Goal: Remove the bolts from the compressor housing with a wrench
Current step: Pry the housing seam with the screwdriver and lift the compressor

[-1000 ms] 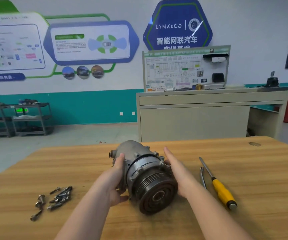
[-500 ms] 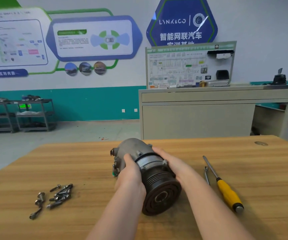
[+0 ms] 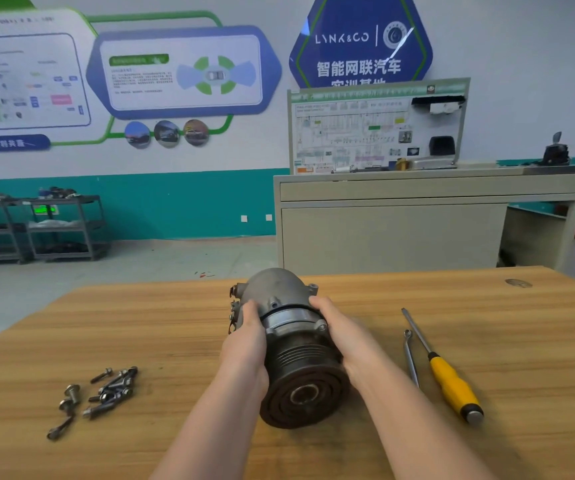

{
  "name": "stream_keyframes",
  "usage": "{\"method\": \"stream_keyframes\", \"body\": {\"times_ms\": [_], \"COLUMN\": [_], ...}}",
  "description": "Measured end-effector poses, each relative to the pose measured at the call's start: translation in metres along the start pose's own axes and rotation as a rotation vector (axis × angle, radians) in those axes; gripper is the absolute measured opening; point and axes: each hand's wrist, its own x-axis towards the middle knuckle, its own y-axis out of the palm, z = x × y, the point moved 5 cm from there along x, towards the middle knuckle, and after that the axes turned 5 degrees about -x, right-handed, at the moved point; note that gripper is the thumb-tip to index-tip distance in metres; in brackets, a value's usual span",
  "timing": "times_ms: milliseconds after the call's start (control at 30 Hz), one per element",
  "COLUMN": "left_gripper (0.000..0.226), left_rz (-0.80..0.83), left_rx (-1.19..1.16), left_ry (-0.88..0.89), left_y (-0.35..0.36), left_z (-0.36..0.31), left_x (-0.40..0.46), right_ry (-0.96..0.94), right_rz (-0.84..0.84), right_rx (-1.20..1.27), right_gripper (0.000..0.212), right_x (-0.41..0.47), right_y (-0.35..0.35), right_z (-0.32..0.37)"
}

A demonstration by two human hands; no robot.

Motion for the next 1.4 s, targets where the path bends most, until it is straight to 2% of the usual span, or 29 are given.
{"method": "stream_keyframes", "body": {"times_ms": [233, 467, 800, 1000, 1267, 1400], "left_gripper": [0.057, 0.053, 0.059, 0.091, 0.087, 0.078], "left_rz": [0.068, 0.129, 0.193, 0.211, 0.229, 0.269], "left_rx": [0.057, 0.069, 0.033, 0.054, 0.054, 0.042], "left_ry": [-0.003, 0.035, 0.242, 0.452, 0.560, 0.581], "left_y": [0.003, 0.011, 0.004, 0.002, -0.005, -0.007], "left_z": [-0.003, -0.007, -0.009, -0.004, 0.002, 0.008], "left_x": [0.011, 0.021, 0.016, 0.007, 0.001, -0.001], "right_ry": [-0.003, -0.035, -0.373, -0.543, -0.532, -0.517], "right_rz": [-0.084, -0.132, -0.148, -0.147, -0.114, -0.086], "right_rx": [0.078, 0.151, 0.057, 0.054, 0.090, 0.079], "right_gripper": [0.057, 0.065, 0.049, 0.058, 0.063, 0.090], "right_x": [-0.004, -0.002, -0.011, -0.018, -0.023, -0.029], "right_y": [-0.004, -0.008, -0.011, -0.014, -0.018, -0.019], "right_z": [-0.001, -0.002, 0.012, 0.012, 0.008, 0.014]}}
